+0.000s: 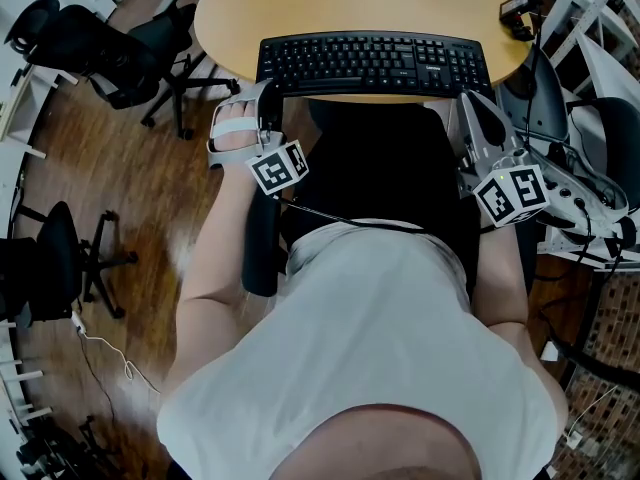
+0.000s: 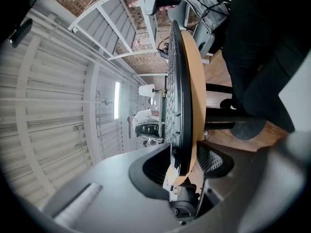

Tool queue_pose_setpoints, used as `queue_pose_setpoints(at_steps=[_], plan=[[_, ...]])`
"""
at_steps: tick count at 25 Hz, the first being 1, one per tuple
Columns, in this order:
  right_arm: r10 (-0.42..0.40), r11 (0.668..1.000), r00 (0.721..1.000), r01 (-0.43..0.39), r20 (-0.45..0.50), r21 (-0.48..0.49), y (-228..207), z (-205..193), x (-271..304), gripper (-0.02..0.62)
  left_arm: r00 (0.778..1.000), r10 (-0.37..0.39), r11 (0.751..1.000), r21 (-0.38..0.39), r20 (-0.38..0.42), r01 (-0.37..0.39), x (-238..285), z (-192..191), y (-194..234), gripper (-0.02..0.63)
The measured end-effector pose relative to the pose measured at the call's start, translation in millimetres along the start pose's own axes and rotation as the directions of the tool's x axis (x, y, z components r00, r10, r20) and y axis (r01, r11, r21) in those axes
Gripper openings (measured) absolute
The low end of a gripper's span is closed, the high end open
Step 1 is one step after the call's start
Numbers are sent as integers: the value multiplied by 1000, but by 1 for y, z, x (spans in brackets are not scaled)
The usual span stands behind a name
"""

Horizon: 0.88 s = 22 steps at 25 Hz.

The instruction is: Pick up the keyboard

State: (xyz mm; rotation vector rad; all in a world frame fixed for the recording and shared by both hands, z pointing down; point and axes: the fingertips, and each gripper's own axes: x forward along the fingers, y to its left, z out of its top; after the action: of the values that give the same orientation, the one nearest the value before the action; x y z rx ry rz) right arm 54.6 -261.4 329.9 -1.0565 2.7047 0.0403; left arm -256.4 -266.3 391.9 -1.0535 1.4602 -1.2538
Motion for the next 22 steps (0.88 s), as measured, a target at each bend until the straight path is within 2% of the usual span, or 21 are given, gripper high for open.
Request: queue_pose_setpoints(at_steps=[15,17,19,22], plan=[[0,1000,1000,0,-5,3,1,-2,0,3,1000,2,1000,-13,3,-2,0,-2,-2,485],[-2,1000,1000,2,-6,7,0,-2,0,3,1000,-1,1000,-20,2,1,0,-2,-1,472],[-2,1000,1000,2,-7,11,0,-3,0,3,1000,7,1000,-24,1,-7,0,-1,1,432],[-3,1000,1000,3,-8,13,-1,-4,0,3,1000,18,1000,-21,1,-18,-1,-1,3,425]])
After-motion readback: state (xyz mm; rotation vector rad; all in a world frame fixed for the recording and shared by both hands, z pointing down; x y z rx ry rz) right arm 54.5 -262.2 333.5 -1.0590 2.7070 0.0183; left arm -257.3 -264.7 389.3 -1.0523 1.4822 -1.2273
